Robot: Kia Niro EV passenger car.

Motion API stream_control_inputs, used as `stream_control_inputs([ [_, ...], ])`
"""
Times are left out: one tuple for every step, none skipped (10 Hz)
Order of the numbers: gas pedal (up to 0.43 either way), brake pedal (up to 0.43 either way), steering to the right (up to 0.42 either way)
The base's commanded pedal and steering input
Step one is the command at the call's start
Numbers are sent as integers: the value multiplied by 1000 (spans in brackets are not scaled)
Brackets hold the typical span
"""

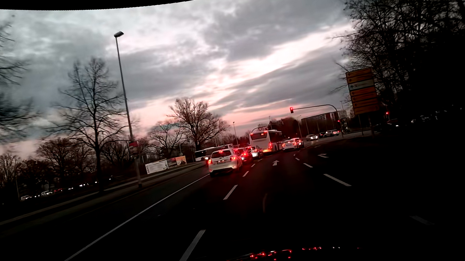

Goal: Follow the waypoints while adhering to traffic rules and regulations

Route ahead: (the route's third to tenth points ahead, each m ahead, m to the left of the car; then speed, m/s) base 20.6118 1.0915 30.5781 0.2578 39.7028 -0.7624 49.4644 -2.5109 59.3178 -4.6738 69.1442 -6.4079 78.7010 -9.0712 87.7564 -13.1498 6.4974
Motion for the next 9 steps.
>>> stream_control_inputs([
  [0, 73, 23],
  [0, 73, 23],
  [0, 73, 23],
  [0, 73, 23],
  [0, 79, 23],
  [0, 79, 23],
  [0, 79, 23],
  [0, 79, 23],
  [0, 79, 23],
])
